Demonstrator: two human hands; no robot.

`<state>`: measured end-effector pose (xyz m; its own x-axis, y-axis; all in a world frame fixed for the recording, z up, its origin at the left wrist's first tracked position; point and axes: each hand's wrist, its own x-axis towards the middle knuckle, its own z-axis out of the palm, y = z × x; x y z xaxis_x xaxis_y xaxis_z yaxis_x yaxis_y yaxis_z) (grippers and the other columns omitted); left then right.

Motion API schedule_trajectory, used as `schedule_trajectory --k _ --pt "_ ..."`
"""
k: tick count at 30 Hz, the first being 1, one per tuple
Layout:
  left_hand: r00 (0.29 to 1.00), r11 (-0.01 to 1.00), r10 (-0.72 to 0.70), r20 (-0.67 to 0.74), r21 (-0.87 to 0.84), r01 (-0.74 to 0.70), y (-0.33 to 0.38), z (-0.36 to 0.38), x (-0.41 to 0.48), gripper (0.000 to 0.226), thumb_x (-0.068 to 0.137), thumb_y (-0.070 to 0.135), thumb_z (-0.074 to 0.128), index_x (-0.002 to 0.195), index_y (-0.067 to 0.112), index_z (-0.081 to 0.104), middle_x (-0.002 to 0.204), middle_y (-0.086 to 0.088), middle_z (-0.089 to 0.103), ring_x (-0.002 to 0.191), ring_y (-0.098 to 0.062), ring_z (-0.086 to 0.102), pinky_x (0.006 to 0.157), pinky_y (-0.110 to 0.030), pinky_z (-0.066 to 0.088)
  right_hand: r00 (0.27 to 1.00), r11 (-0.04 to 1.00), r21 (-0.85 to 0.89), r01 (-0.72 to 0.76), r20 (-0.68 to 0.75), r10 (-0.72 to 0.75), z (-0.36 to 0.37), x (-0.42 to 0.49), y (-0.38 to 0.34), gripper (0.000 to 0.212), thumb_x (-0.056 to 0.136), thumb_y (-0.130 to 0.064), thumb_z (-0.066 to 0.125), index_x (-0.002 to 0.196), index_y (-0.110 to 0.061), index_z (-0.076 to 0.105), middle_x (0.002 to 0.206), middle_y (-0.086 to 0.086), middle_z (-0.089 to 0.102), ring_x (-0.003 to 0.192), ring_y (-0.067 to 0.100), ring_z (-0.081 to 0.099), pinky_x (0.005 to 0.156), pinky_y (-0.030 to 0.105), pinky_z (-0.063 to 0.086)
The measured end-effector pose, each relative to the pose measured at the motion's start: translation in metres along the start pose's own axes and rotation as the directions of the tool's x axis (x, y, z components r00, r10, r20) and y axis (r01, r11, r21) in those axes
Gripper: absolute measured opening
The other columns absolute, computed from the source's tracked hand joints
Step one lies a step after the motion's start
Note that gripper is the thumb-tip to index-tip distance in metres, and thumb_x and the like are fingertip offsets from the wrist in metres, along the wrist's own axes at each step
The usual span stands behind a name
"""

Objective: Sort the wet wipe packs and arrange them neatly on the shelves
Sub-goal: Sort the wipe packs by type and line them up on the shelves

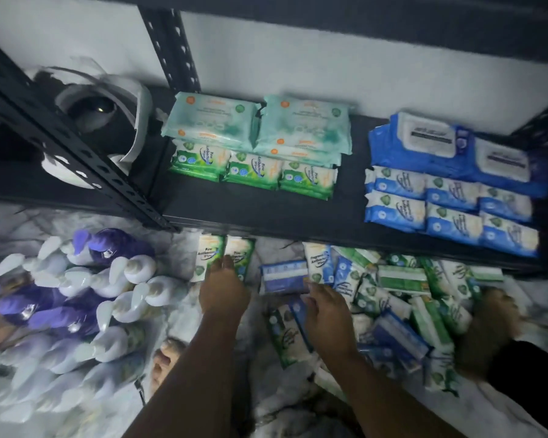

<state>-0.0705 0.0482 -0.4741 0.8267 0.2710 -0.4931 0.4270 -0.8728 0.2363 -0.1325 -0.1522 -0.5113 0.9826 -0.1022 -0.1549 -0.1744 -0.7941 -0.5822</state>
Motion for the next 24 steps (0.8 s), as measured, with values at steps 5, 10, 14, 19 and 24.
schedule_trajectory --k 5,10,14,19,24 --pt "0.965 0.99 0.122 0.232 -0.092 -0.103 0.034 0.029 -0.053 0.056 0.082 0.03 0.058 0.137 0.02 0.056 0.129 -0.007 0.064 0.117 -0.025 0.063 0.095 -0.038 0.054 0.909 0.904 0.091 -0.417 0.02 0.417 -0.077 -0.043 0.064 0.024 0.091 -0.005 0.065 0.112 0.002 0.072 0.1 0.019 0.071 0.089 0.031 0.064 0.075 0.03 0.044" --pt "0.964 0.974 0.186 0.192 -0.168 -0.154 0.061 0.049 -0.095 0.051 0.09 0.035 0.047 0.136 0.017 0.059 0.131 -0.009 0.064 0.118 -0.026 0.062 0.099 -0.035 0.05 0.871 0.869 0.097 -0.486 -0.023 0.49 -0.124 -0.06 0.104 0.026 0.095 -0.014 0.062 0.116 -0.002 0.073 0.113 0.023 0.071 0.103 0.038 0.067 0.089 0.038 0.051" --pt "0.982 0.976 0.092 0.168 -0.21 -0.056 0.071 0.065 -0.114 0.066 0.082 0.054 0.039 0.128 0.013 0.062 0.127 -0.012 0.067 0.118 -0.031 0.06 0.098 -0.033 0.048 0.877 0.873 0.107 -0.475 -0.016 0.48 -0.135 -0.063 0.115 0.031 0.099 -0.028 0.049 0.075 -0.016 0.064 0.085 0.02 0.068 0.077 0.031 0.061 0.069 0.038 0.049" --pt "0.971 0.964 -0.062 0.229 -0.237 0.118 0.081 0.07 -0.121 0.046 0.092 0.033 0.057 0.13 0.008 0.057 0.127 -0.016 0.063 0.116 -0.036 0.061 0.096 -0.038 0.05 0.864 0.865 0.058 -0.499 -0.042 0.502 -0.132 -0.051 0.127 0.025 0.098 -0.017 0.057 0.111 -0.002 0.072 0.11 0.022 0.069 0.101 0.04 0.064 0.081 0.039 0.049" --pt "0.954 0.92 -0.219 0.207 -0.283 0.273 0.075 0.099 -0.105 0.064 0.081 0.043 0.055 0.132 0.005 0.055 0.13 -0.019 0.061 0.12 -0.037 0.059 0.093 -0.035 0.046 0.821 0.816 -0.107 -0.568 -0.148 0.552 -0.128 -0.036 0.147 0.048 0.083 -0.014 0.072 0.129 -0.003 0.063 0.126 0.027 0.059 0.114 0.048 0.055 0.093 0.051 0.049"
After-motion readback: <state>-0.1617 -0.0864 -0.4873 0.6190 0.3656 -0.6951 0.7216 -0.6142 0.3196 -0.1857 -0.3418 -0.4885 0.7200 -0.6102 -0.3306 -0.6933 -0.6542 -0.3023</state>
